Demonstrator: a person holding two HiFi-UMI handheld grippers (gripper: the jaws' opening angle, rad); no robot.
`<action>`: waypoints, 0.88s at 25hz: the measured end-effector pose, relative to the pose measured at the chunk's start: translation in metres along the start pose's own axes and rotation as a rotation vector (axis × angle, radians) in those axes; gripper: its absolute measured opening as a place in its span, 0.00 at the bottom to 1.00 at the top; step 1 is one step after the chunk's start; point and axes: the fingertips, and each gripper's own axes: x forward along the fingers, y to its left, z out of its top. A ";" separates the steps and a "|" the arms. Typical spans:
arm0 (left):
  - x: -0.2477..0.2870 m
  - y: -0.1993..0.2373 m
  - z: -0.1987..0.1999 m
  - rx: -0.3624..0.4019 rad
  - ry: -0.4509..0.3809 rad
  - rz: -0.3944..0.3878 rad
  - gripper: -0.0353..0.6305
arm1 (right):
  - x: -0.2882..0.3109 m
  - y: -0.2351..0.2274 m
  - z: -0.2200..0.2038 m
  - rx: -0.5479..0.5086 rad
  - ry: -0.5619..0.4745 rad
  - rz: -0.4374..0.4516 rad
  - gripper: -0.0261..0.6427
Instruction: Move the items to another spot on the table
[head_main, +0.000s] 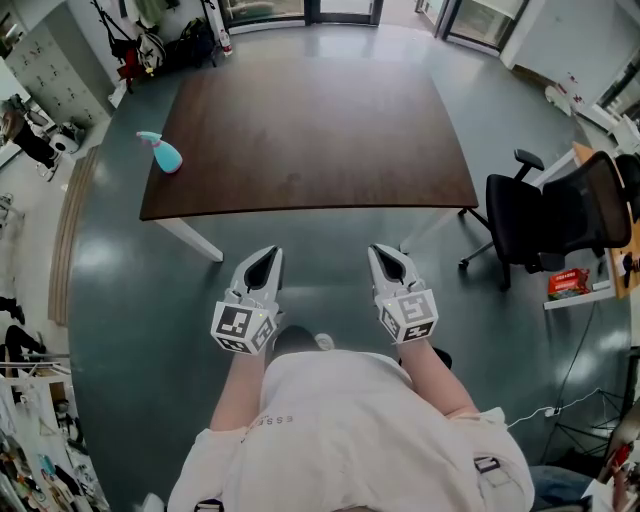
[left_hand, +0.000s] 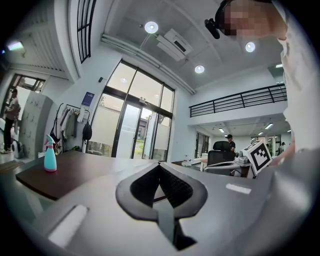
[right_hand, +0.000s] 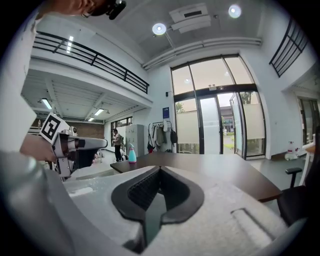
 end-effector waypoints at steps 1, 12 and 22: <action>-0.001 0.000 0.000 0.000 0.000 0.006 0.06 | 0.001 -0.001 -0.001 0.002 0.003 0.003 0.03; -0.031 0.062 0.009 -0.023 -0.017 0.165 0.06 | 0.060 0.031 0.001 0.006 0.043 0.126 0.03; -0.046 0.184 0.027 -0.066 -0.047 0.274 0.06 | 0.170 0.077 0.019 -0.016 0.075 0.194 0.03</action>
